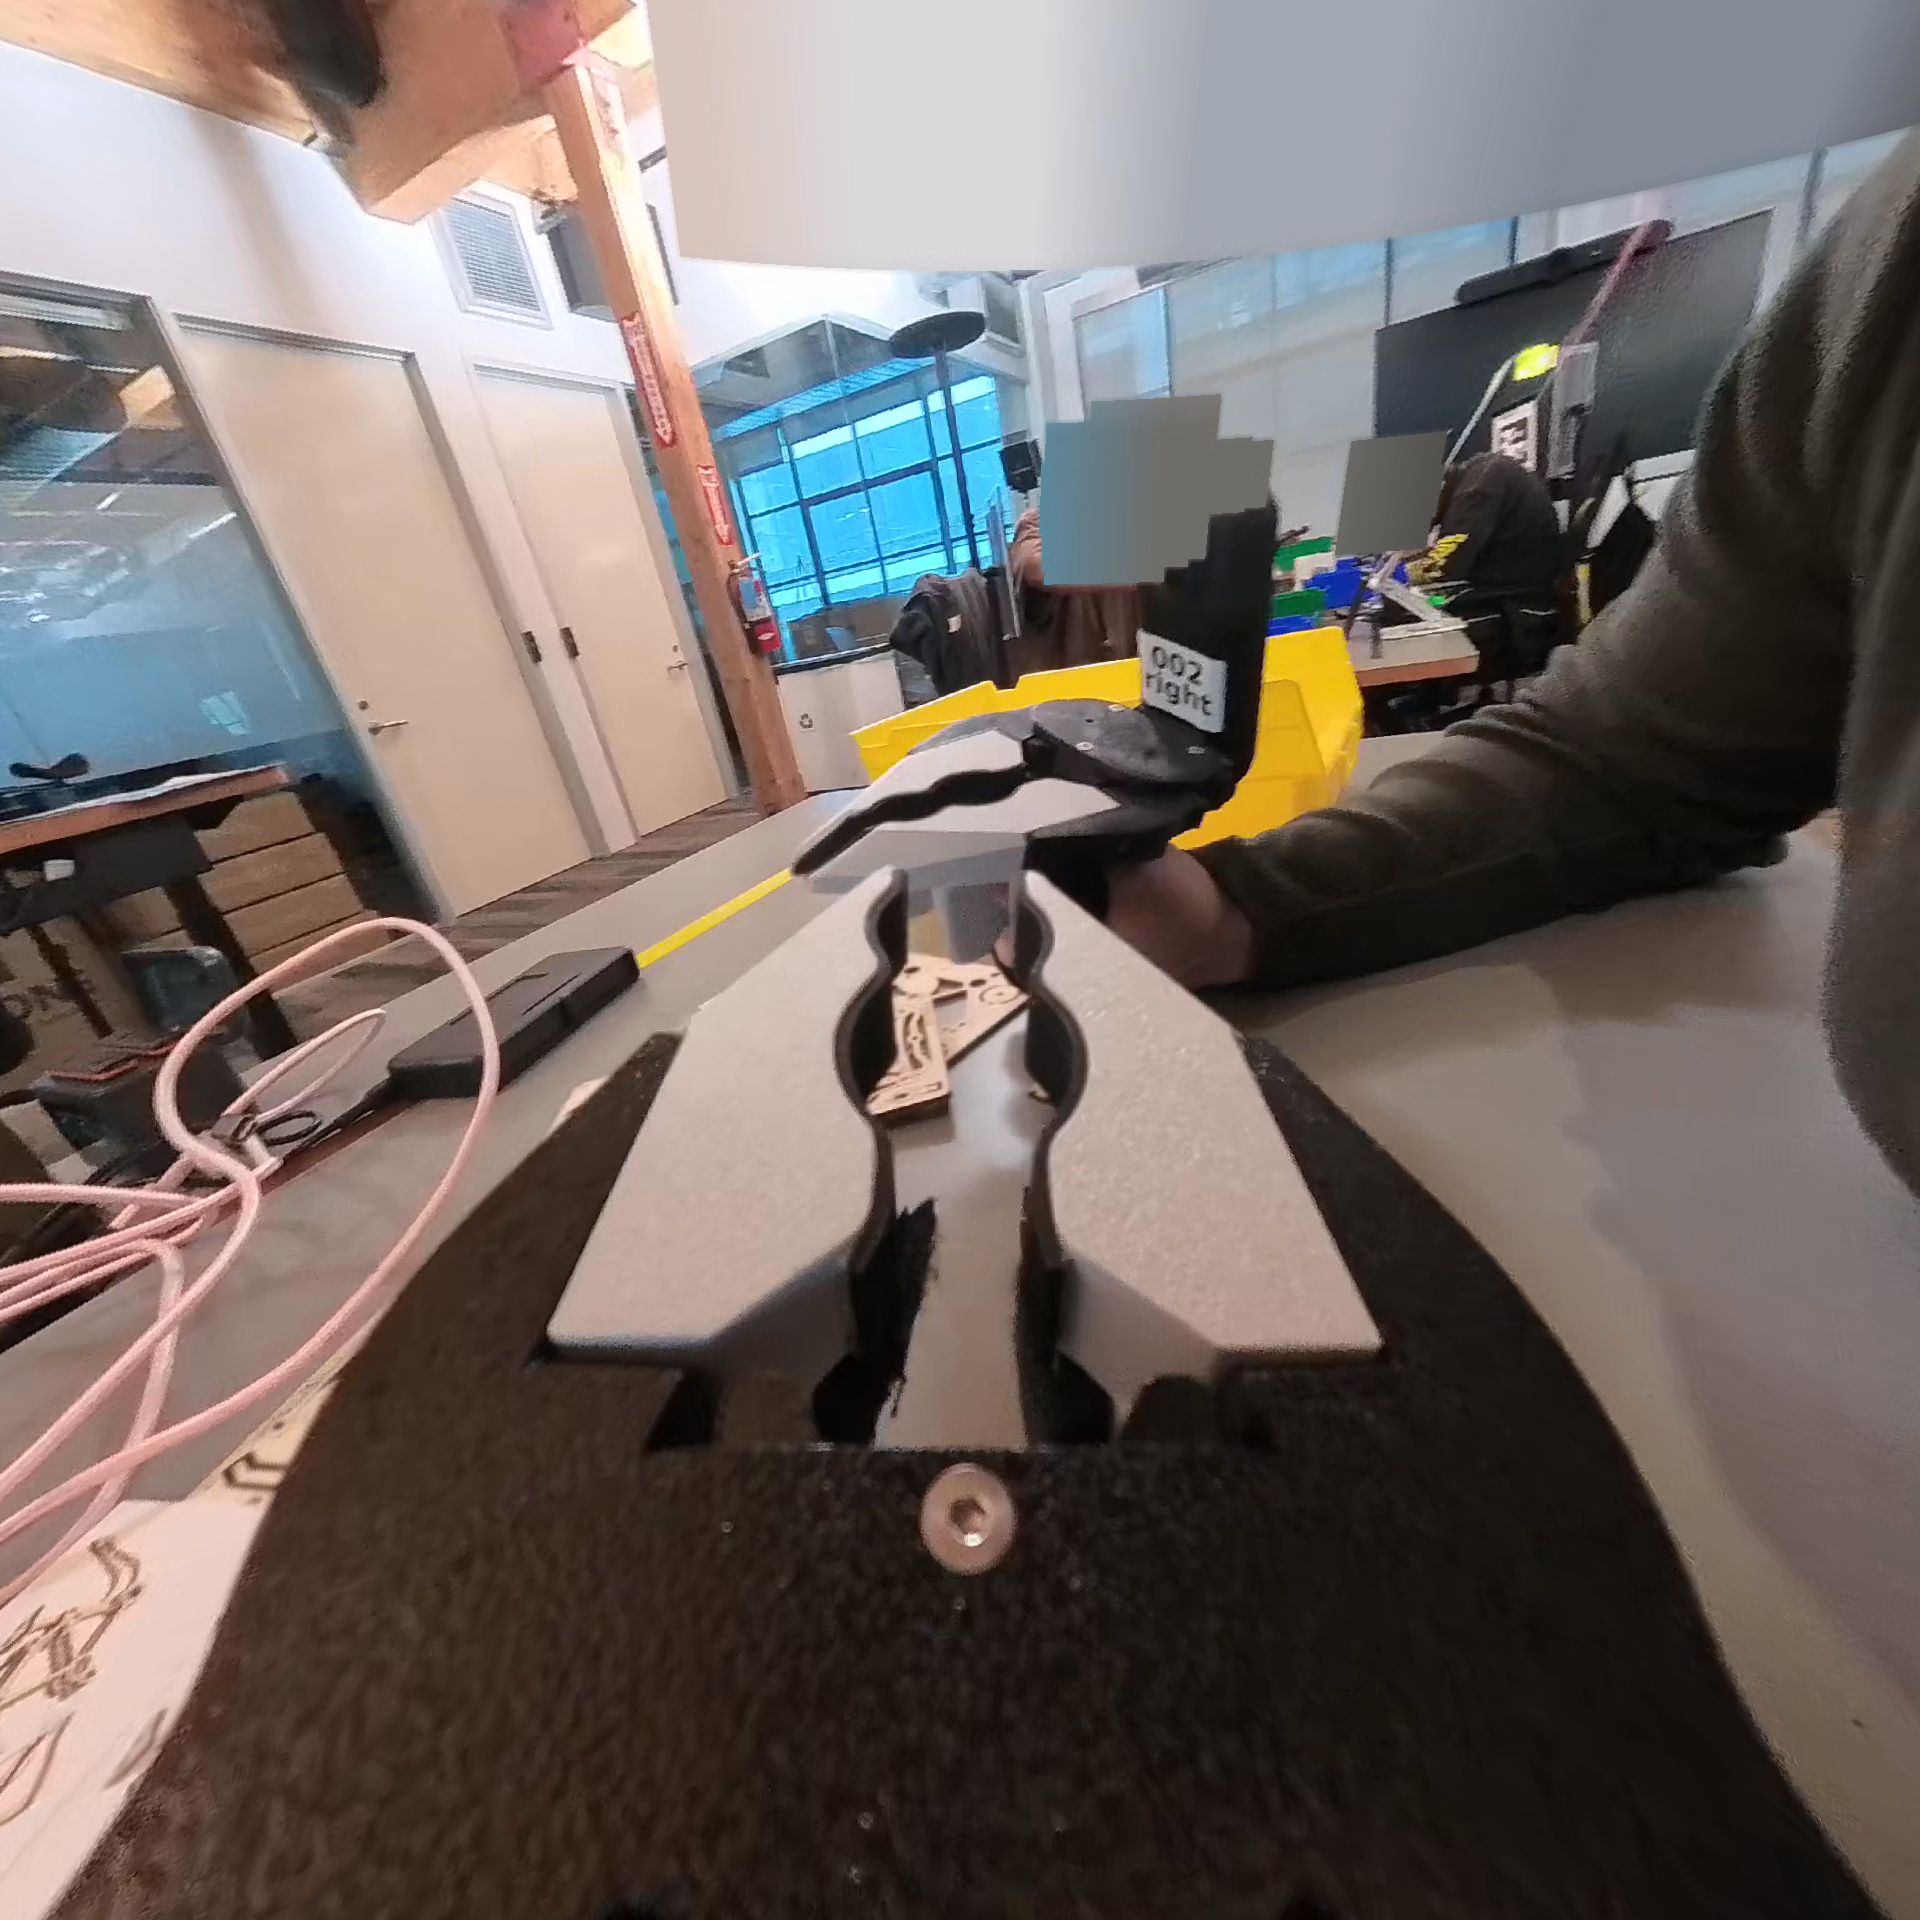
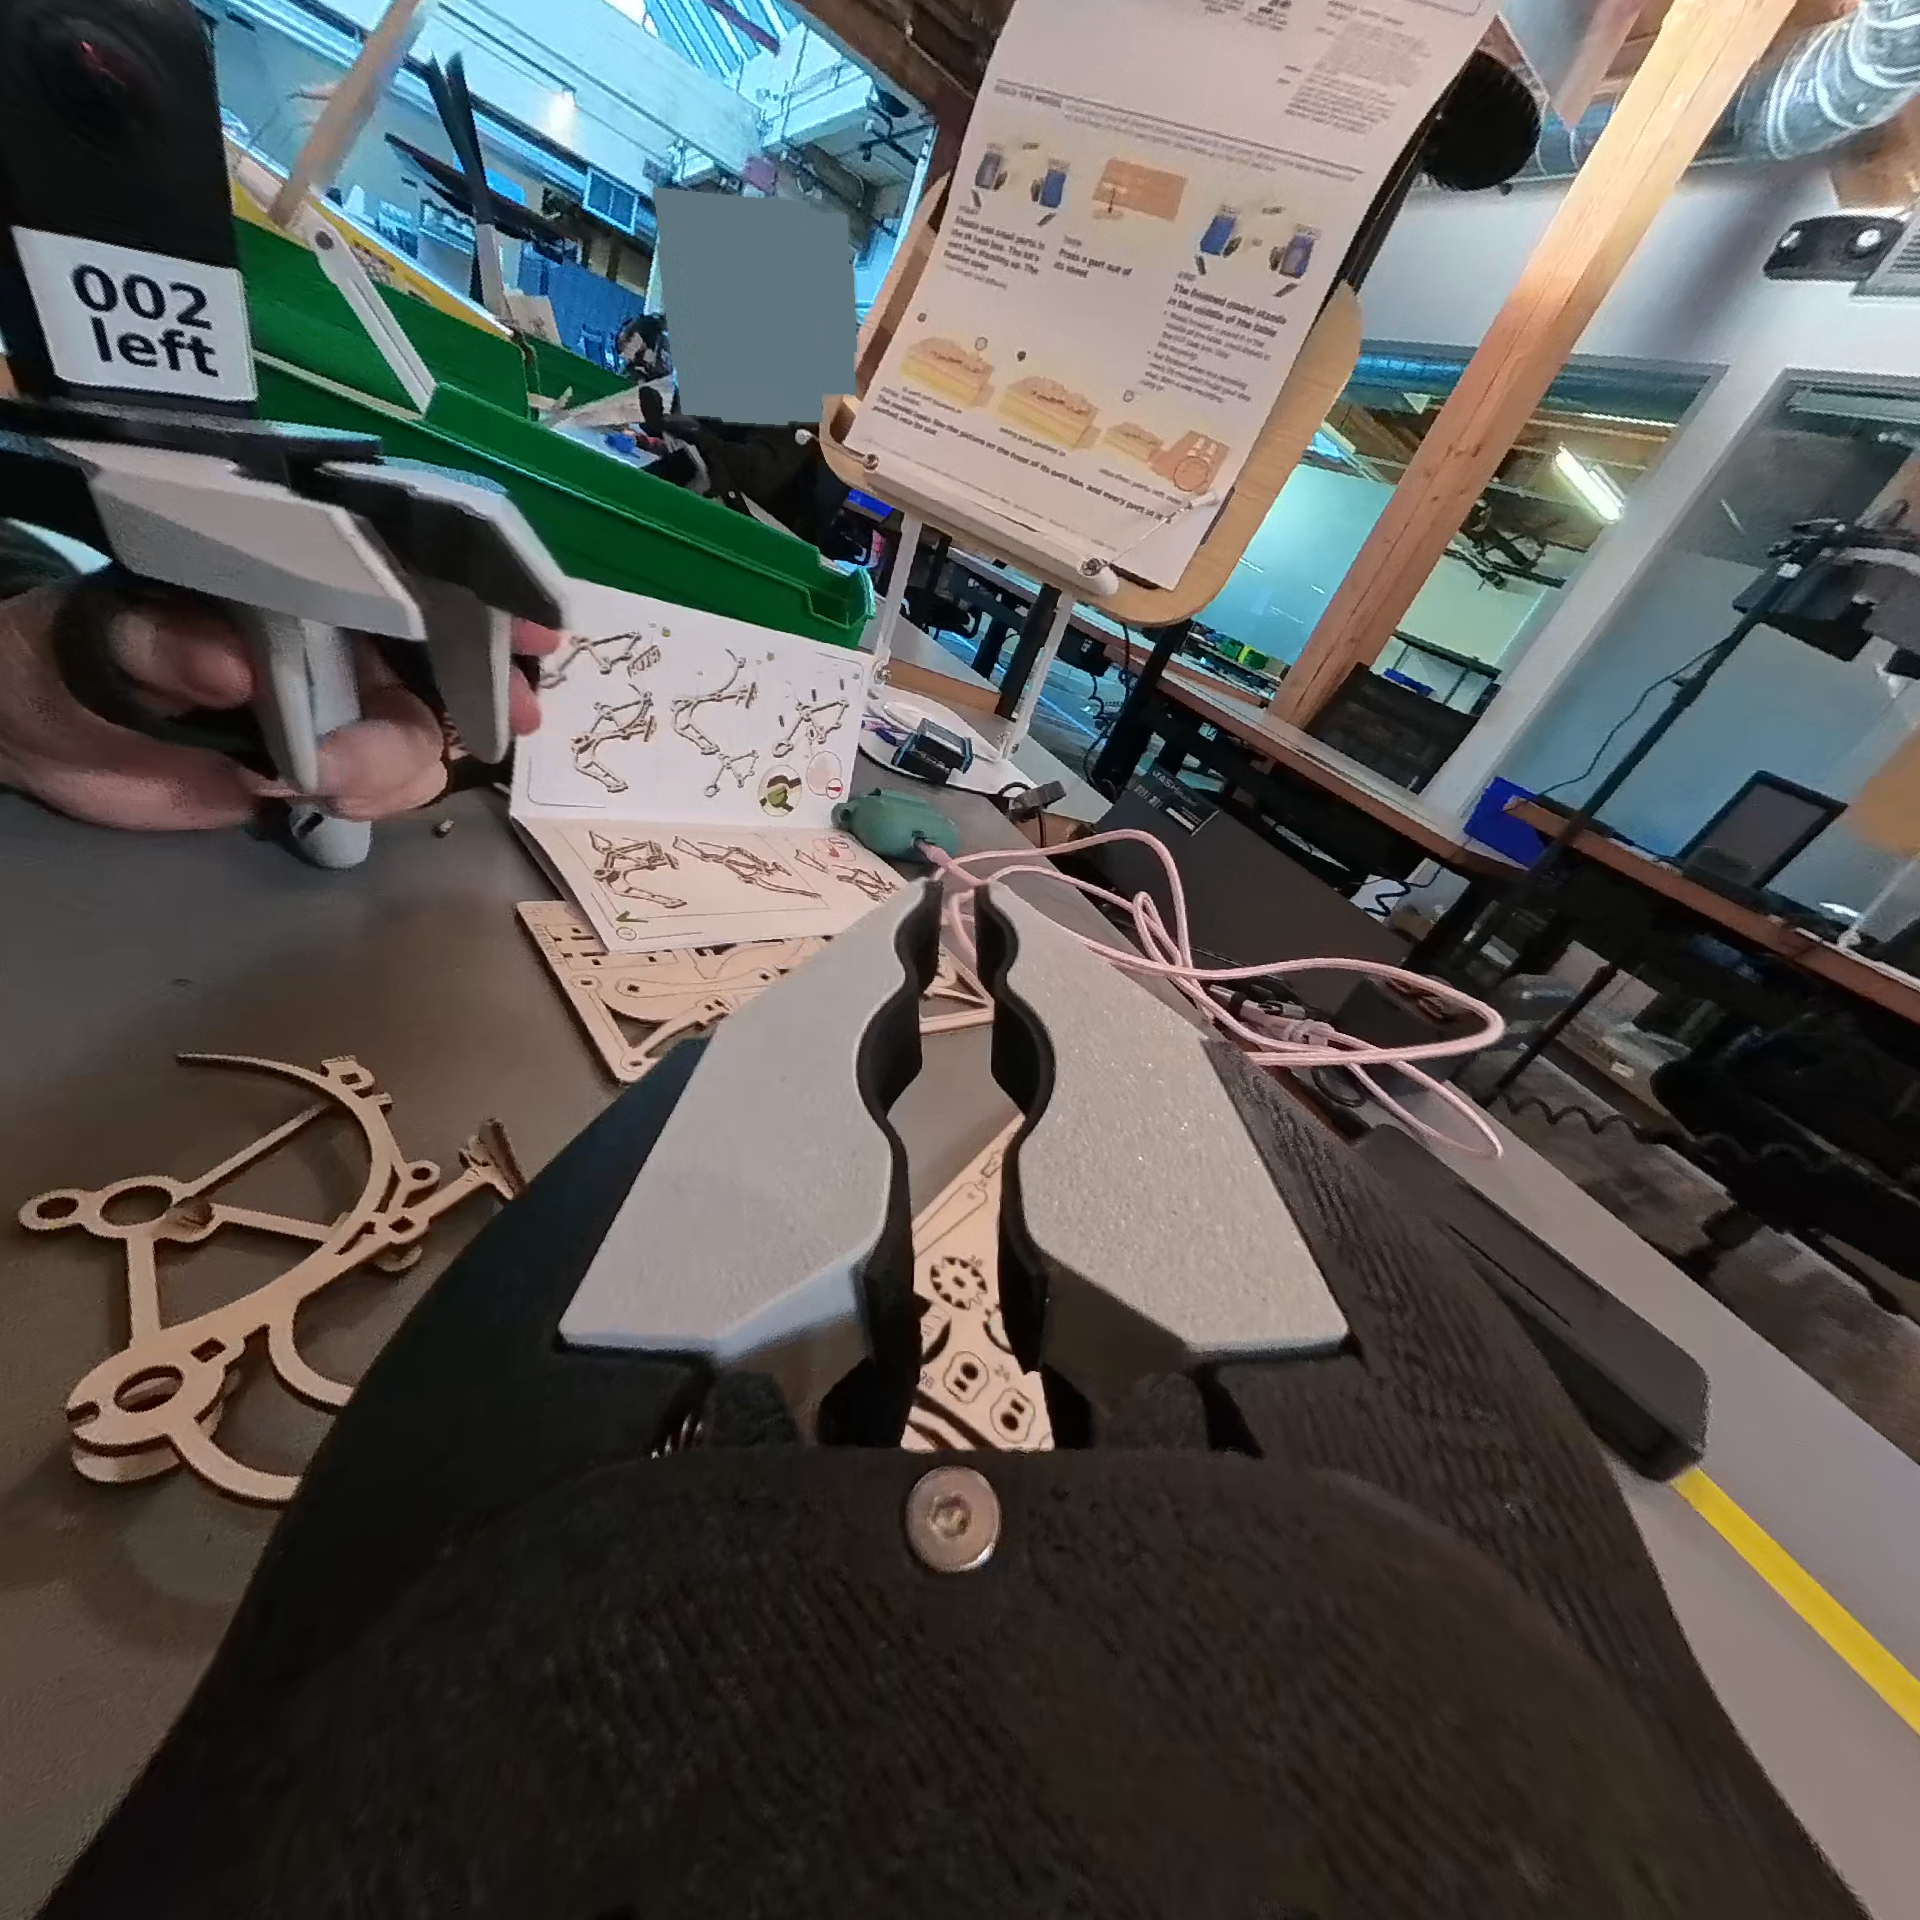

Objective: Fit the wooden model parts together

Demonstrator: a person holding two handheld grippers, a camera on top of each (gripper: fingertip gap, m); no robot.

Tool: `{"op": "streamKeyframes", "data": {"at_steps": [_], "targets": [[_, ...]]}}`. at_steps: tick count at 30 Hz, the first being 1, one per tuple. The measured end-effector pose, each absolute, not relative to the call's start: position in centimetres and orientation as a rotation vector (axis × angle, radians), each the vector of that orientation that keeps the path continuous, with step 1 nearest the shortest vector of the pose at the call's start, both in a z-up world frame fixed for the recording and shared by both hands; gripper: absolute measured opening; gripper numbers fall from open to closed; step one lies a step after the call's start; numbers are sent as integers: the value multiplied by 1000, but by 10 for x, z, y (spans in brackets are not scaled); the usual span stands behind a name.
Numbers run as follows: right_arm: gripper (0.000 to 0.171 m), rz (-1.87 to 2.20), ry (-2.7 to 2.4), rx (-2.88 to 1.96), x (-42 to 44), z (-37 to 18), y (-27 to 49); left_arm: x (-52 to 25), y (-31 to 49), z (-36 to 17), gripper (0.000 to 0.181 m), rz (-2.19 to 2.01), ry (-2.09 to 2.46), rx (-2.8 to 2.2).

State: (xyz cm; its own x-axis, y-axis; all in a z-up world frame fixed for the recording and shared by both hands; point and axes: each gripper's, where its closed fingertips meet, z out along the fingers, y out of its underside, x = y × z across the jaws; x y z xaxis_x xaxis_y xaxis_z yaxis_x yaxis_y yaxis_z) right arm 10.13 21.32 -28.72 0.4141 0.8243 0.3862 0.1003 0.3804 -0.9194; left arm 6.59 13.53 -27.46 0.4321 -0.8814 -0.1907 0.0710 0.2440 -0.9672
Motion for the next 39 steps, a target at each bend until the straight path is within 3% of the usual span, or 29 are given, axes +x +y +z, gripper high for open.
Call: {"op": "streamKeyframes", "data": {"at_steps": [12, 25, 39], "targets": [[4, 672, -1063, -1100, 101, -287, 208, 72, 127, -283, 8, -783, 987, -1140], [5, 489, -1237, -1076, 121, -306, 182, 77, 115, -311, 20, -710, 1190, -1203], [5, 511, -1292, -1060, 118, -311, 172, 72, 107, -319, 19, -681, 1276, -1188]]}}
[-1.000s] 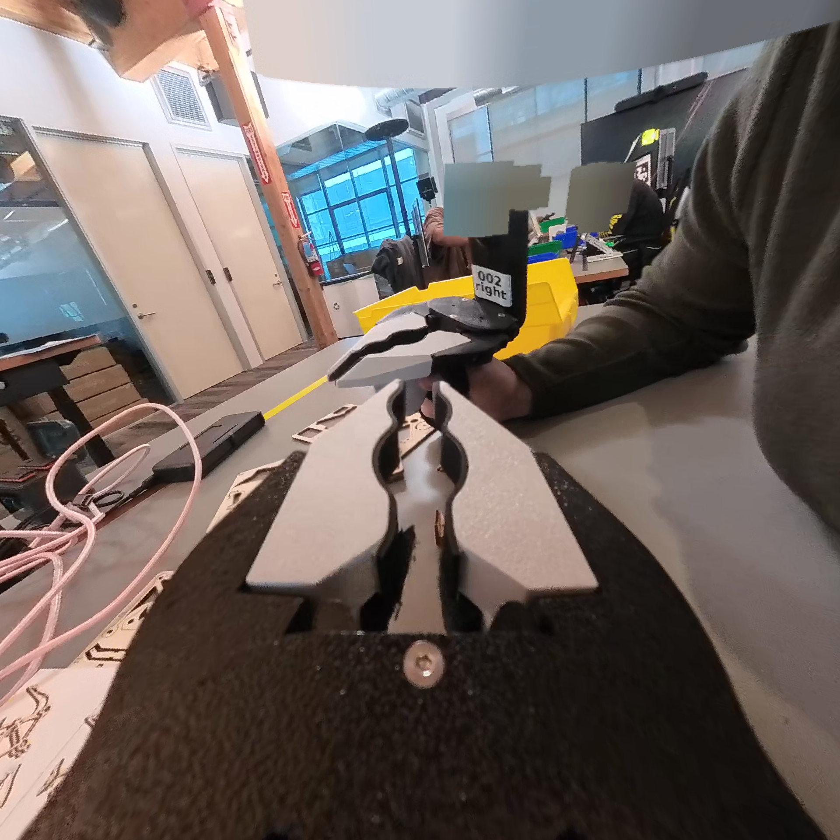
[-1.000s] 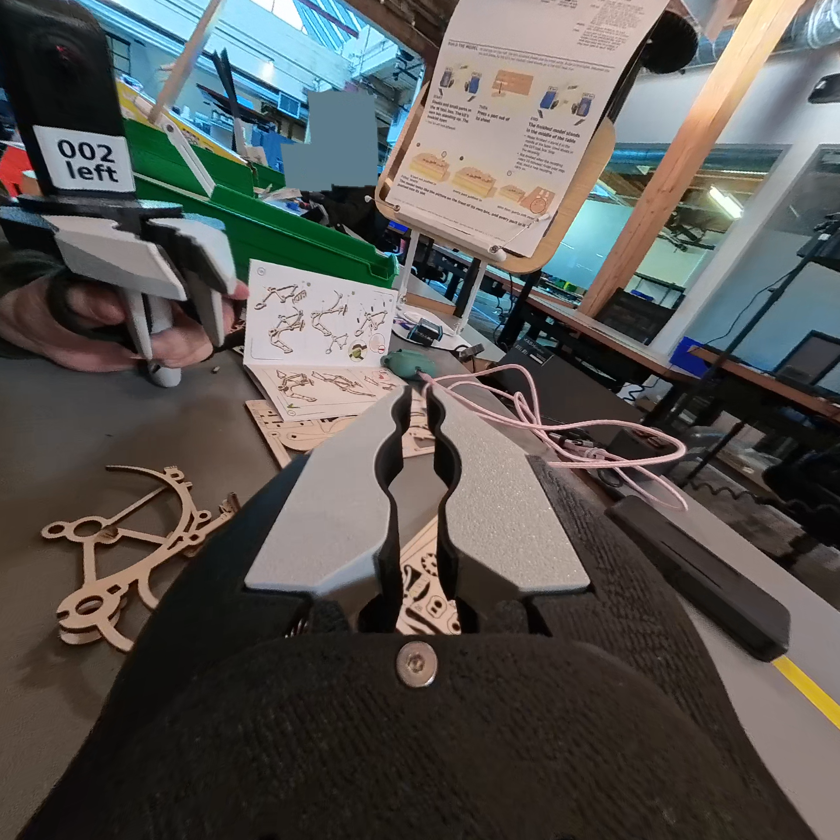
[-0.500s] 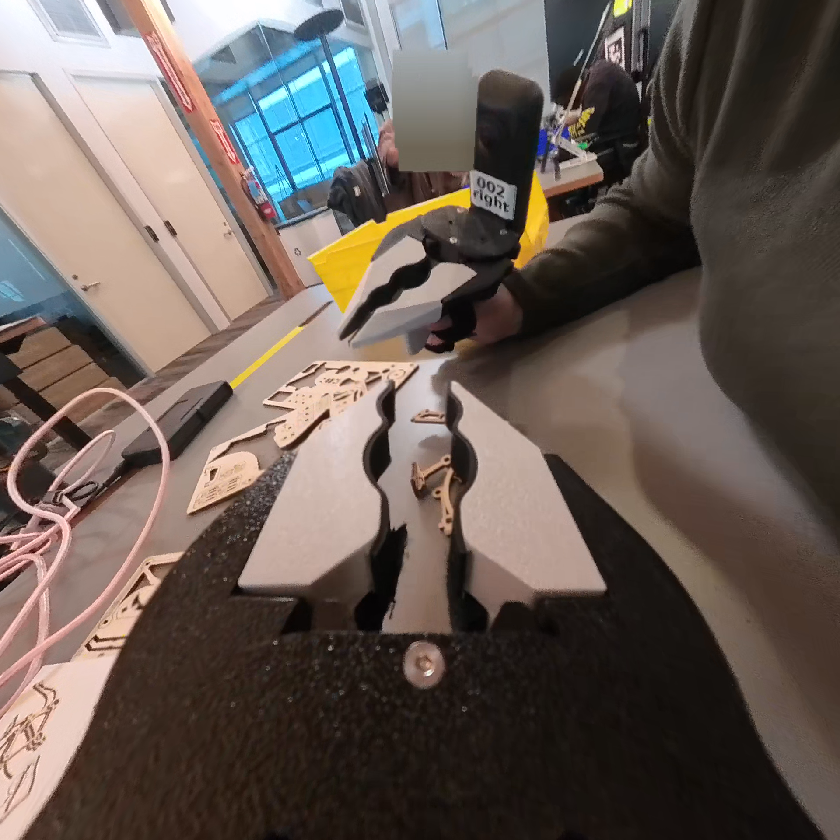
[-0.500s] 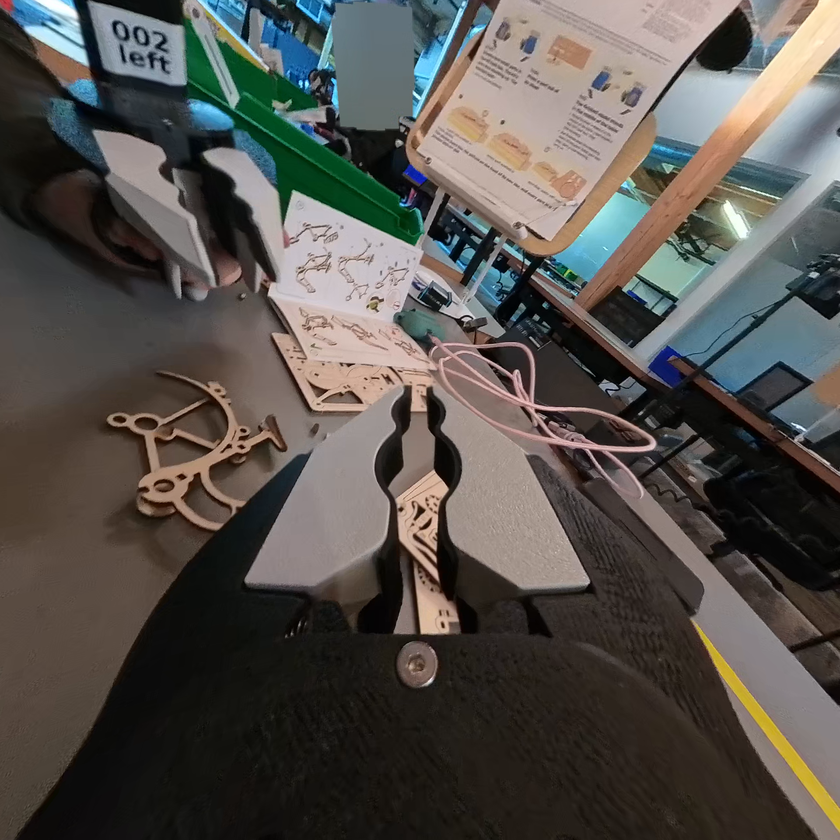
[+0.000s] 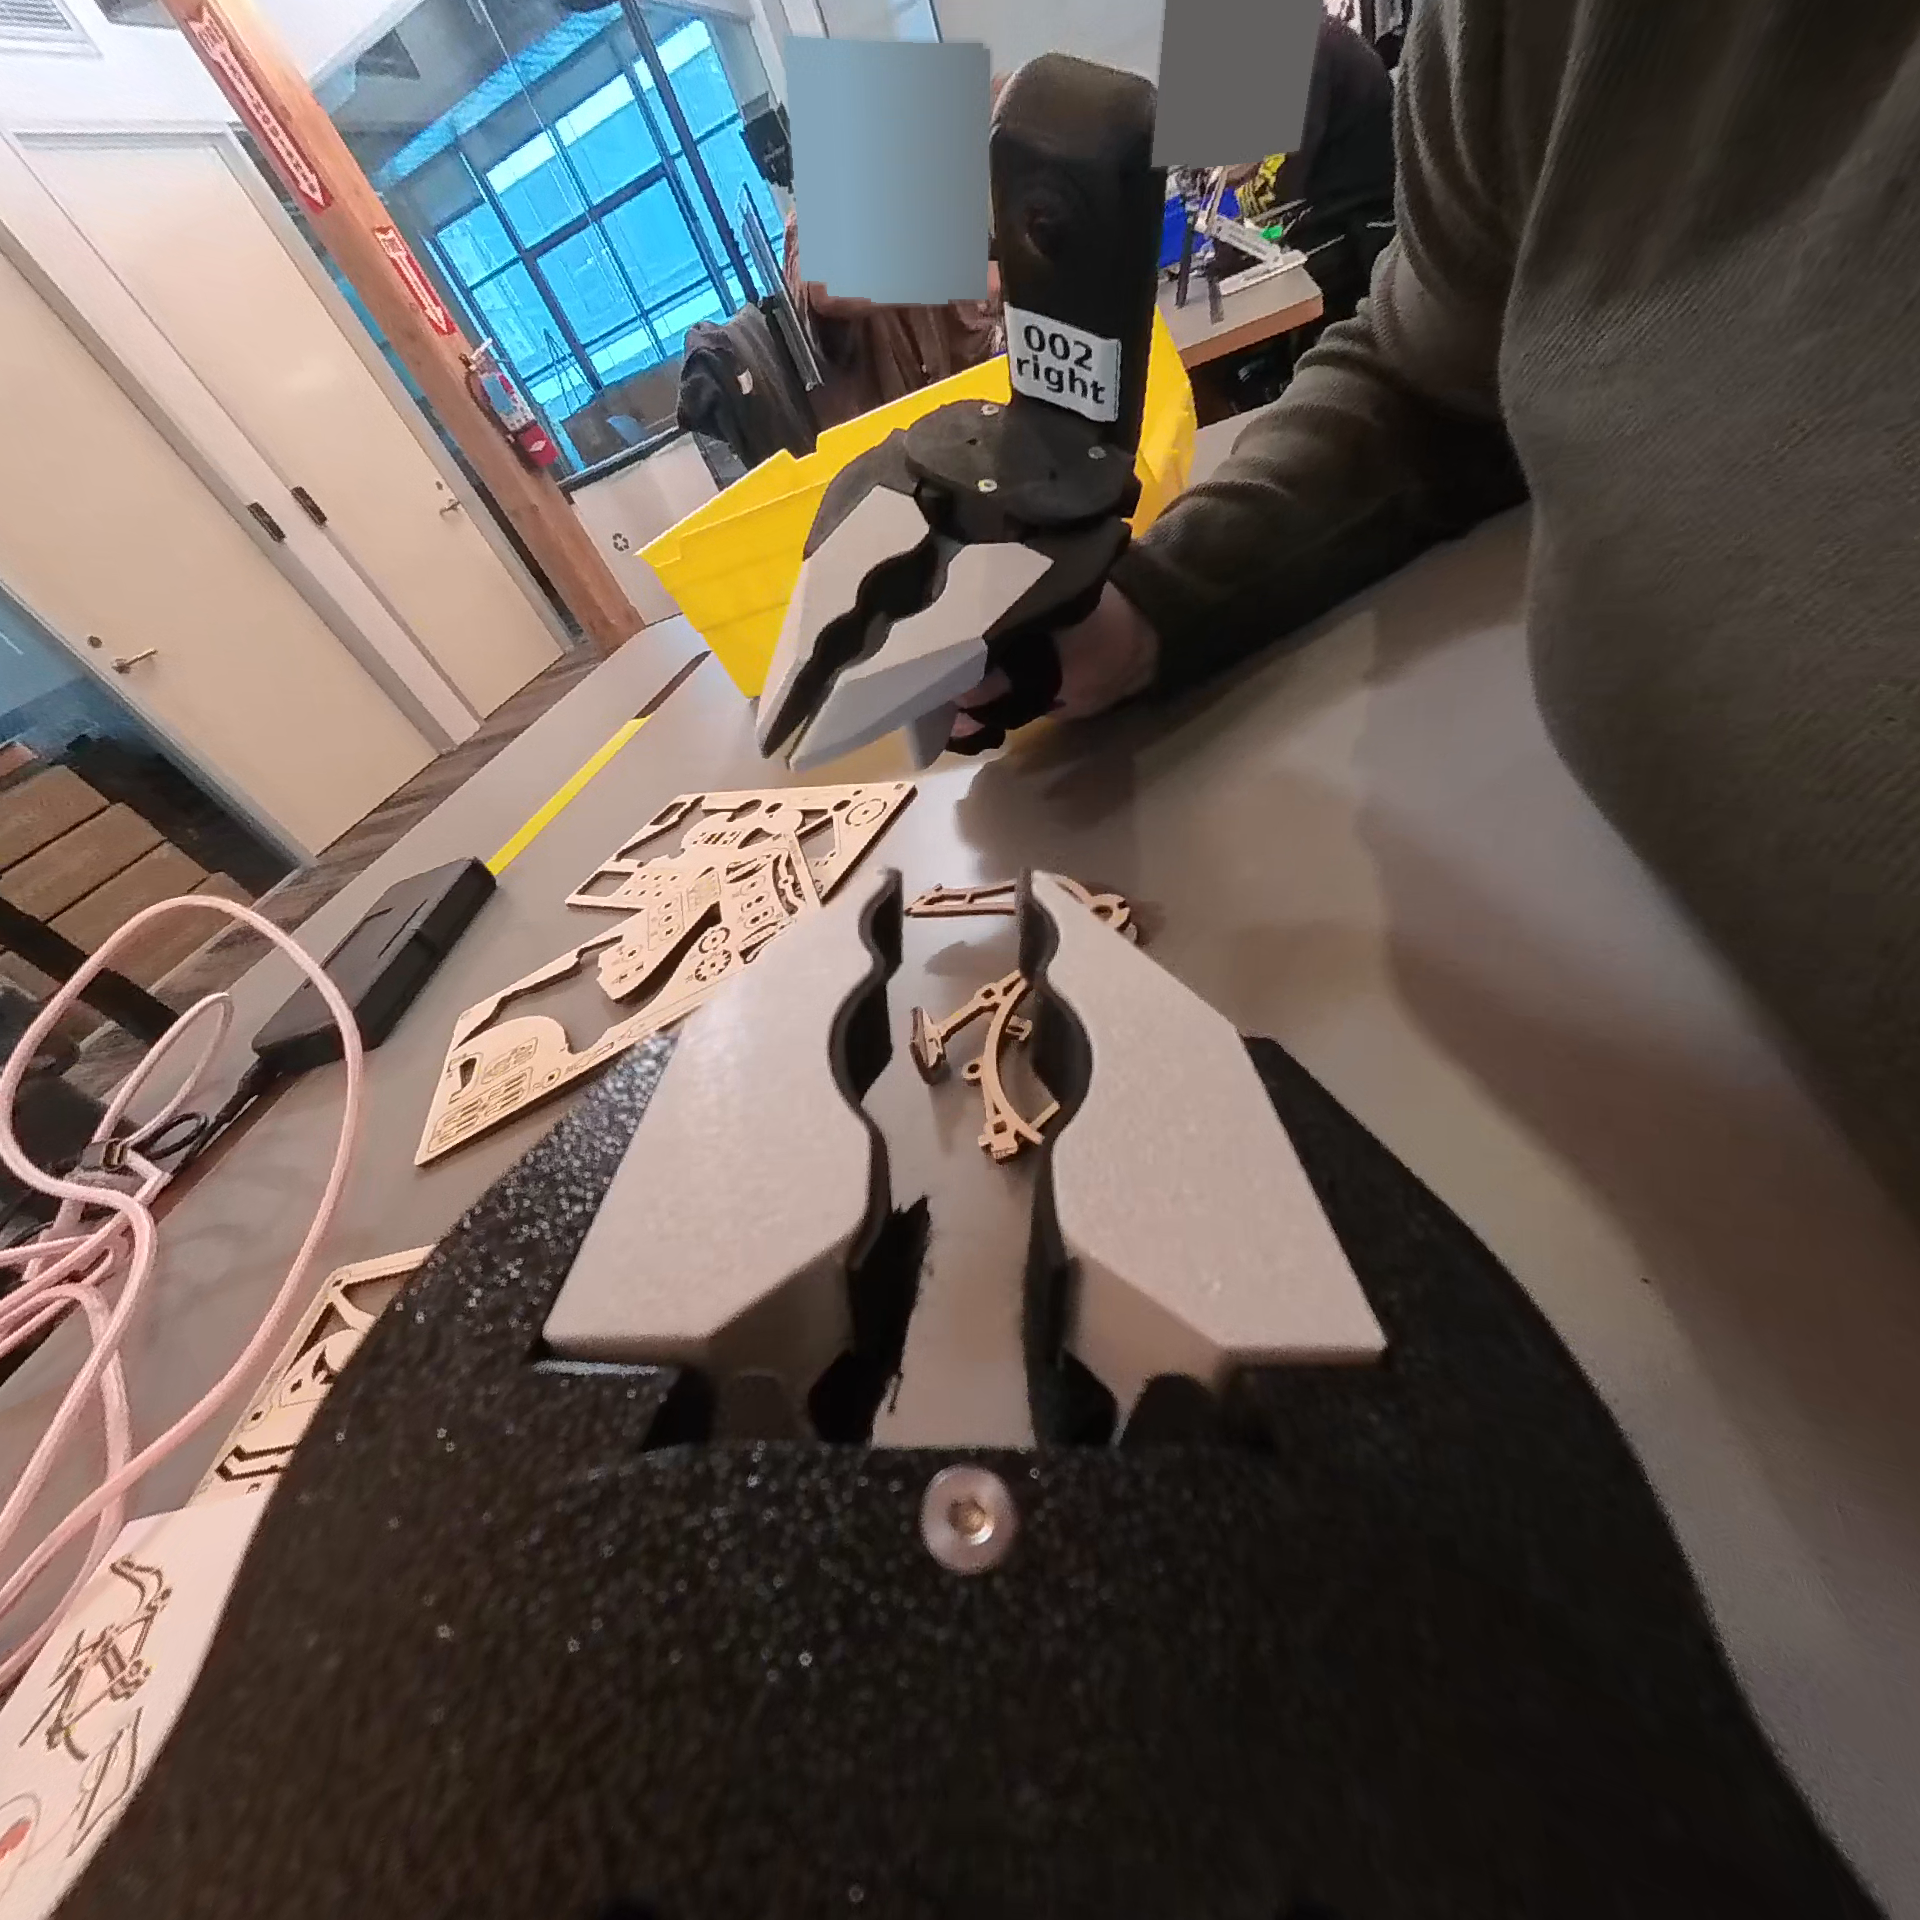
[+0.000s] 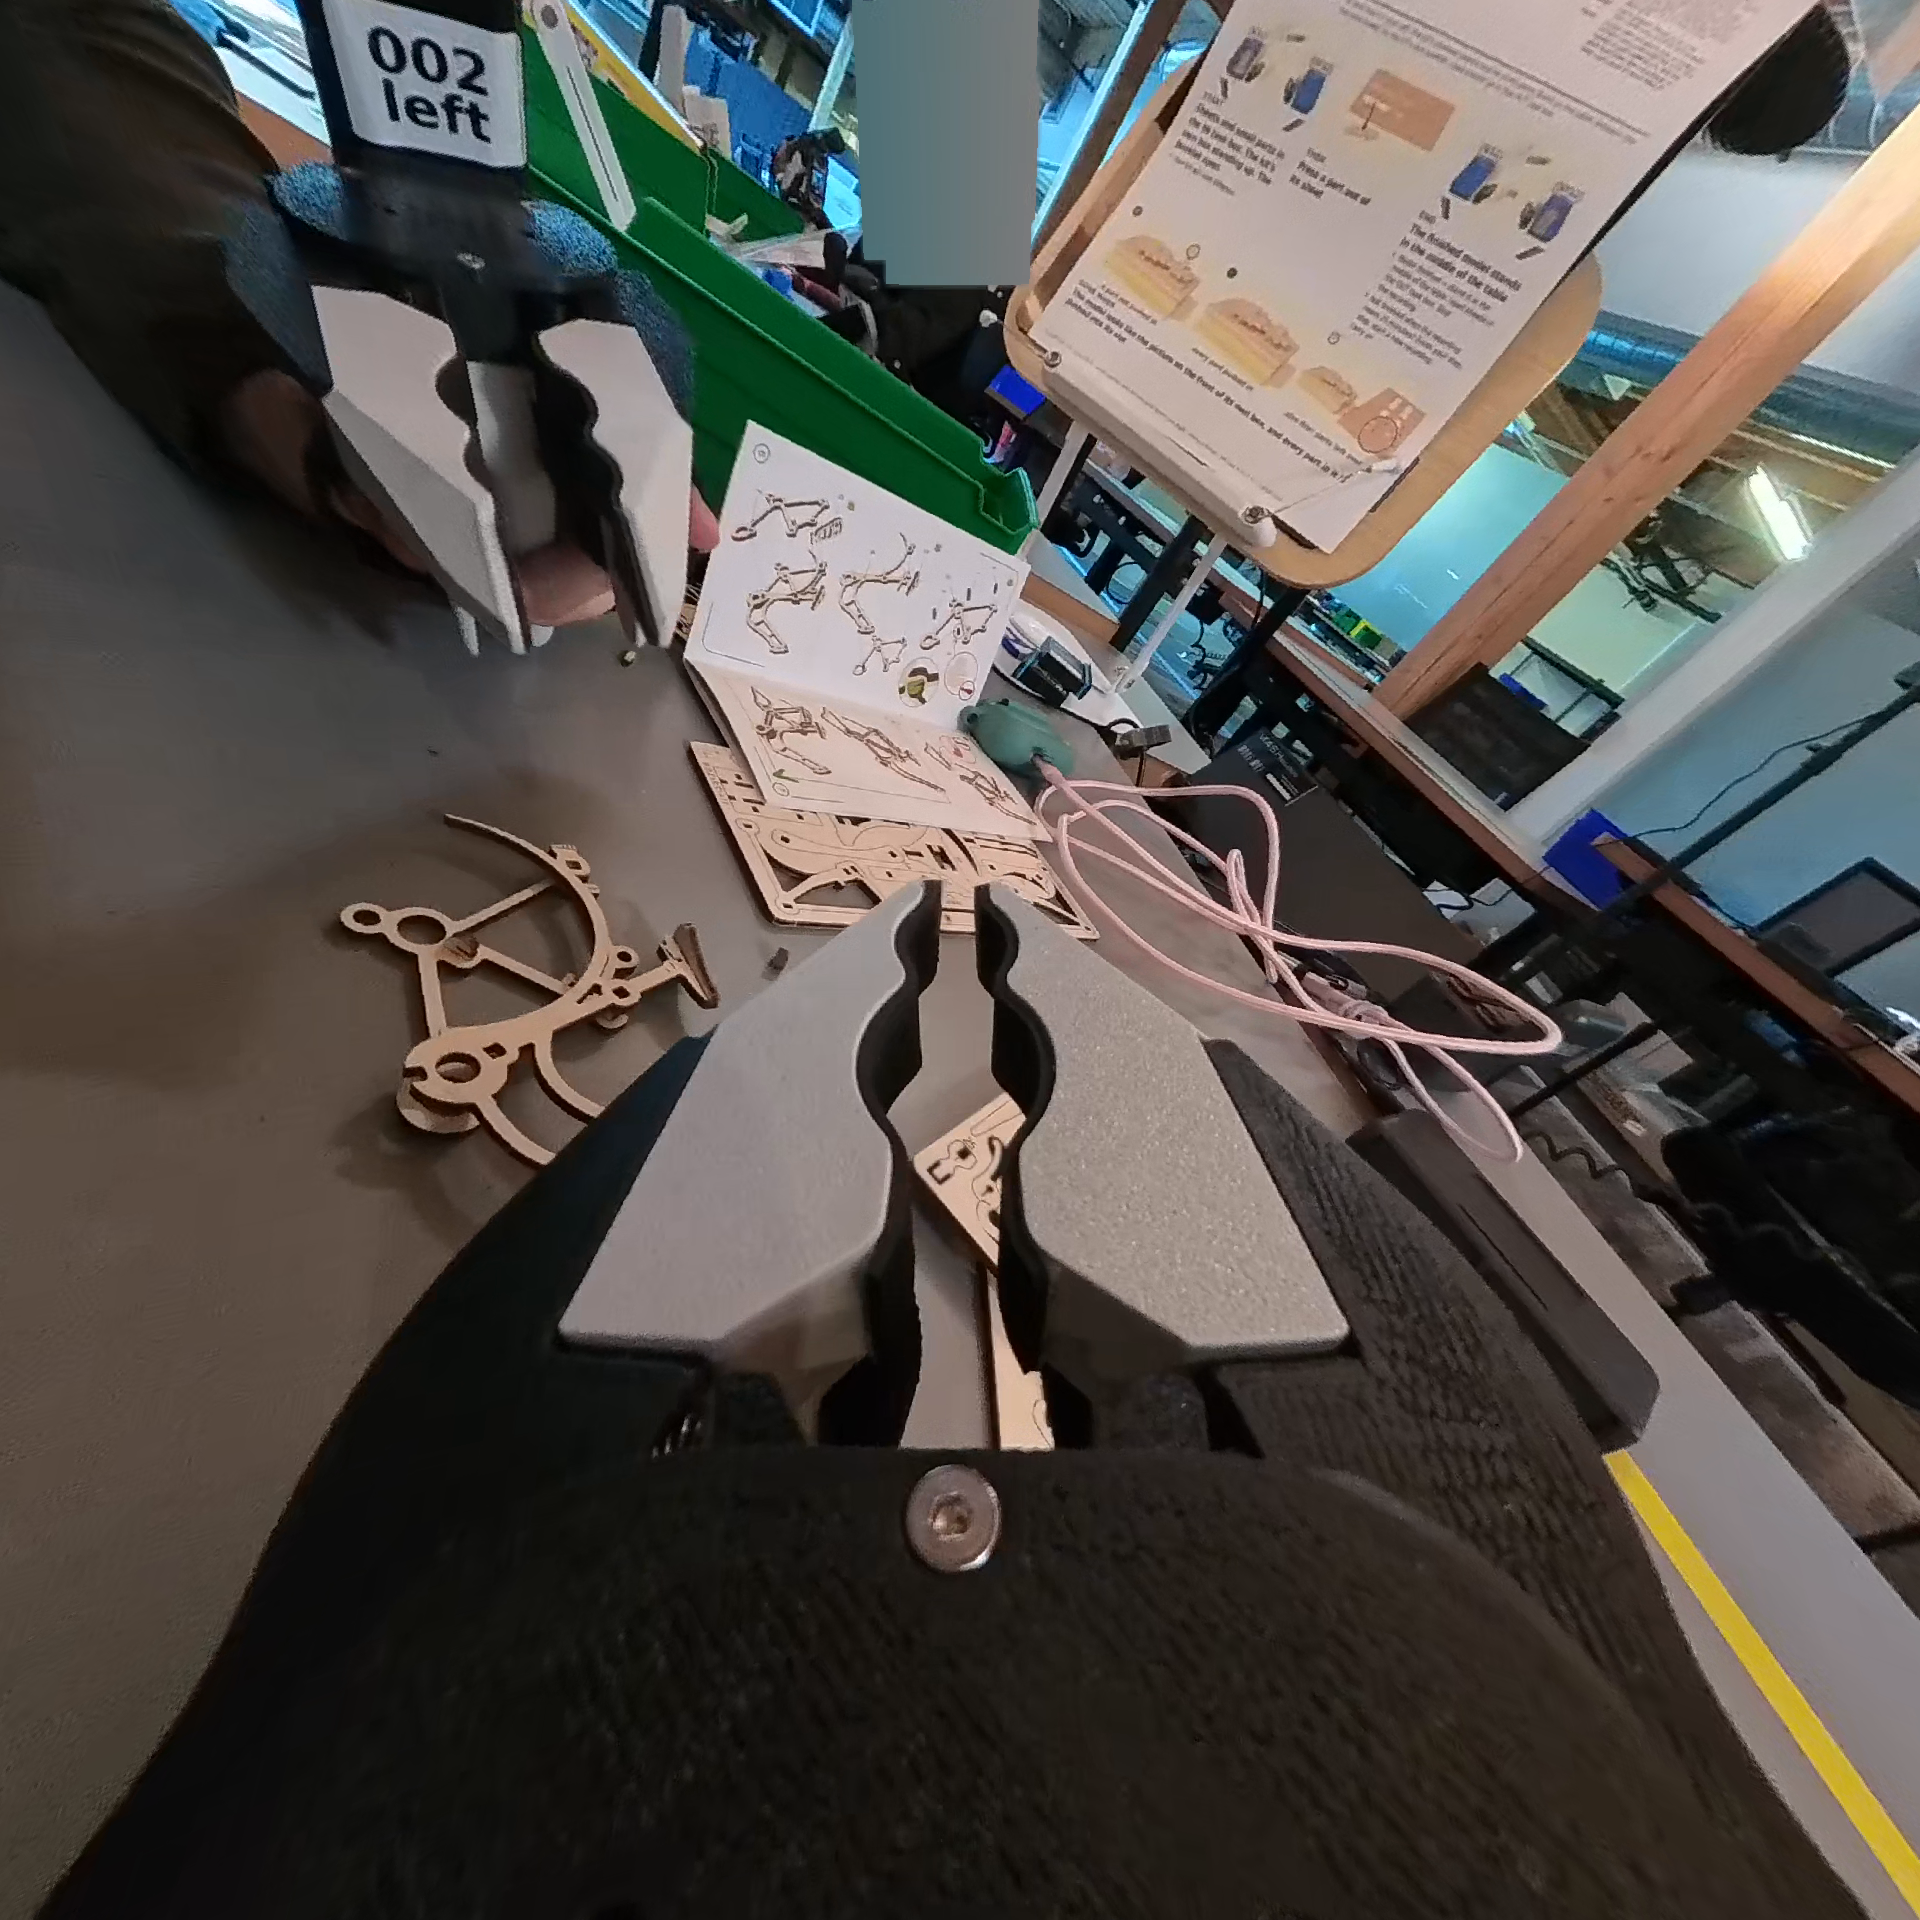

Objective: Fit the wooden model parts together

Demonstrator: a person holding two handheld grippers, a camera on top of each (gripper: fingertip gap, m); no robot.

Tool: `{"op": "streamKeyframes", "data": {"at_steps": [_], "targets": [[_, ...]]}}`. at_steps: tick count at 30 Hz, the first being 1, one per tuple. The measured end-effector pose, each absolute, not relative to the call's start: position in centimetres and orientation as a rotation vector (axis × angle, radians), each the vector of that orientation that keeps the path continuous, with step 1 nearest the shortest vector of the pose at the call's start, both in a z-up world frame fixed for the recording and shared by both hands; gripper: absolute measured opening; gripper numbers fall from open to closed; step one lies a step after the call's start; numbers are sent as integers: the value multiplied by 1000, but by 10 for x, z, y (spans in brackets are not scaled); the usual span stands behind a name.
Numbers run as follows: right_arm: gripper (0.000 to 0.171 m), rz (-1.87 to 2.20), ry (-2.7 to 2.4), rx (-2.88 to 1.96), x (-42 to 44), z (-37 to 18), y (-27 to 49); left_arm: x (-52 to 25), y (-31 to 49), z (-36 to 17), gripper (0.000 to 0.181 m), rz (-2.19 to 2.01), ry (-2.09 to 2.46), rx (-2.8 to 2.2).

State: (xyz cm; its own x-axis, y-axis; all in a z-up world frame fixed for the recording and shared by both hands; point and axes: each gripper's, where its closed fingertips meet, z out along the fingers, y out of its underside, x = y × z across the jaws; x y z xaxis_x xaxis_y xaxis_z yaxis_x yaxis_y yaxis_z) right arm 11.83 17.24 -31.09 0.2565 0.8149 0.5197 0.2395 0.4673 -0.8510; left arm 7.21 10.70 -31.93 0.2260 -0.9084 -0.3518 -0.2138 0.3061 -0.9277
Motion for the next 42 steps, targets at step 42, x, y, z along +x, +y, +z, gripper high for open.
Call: {"op": "streamKeyframes", "data": {"at_steps": [42], "targets": [[0, 897, -1822, -1243, 115, -366, 113, 93, 126, -377, 6, -452, 1696, -1513]]}}
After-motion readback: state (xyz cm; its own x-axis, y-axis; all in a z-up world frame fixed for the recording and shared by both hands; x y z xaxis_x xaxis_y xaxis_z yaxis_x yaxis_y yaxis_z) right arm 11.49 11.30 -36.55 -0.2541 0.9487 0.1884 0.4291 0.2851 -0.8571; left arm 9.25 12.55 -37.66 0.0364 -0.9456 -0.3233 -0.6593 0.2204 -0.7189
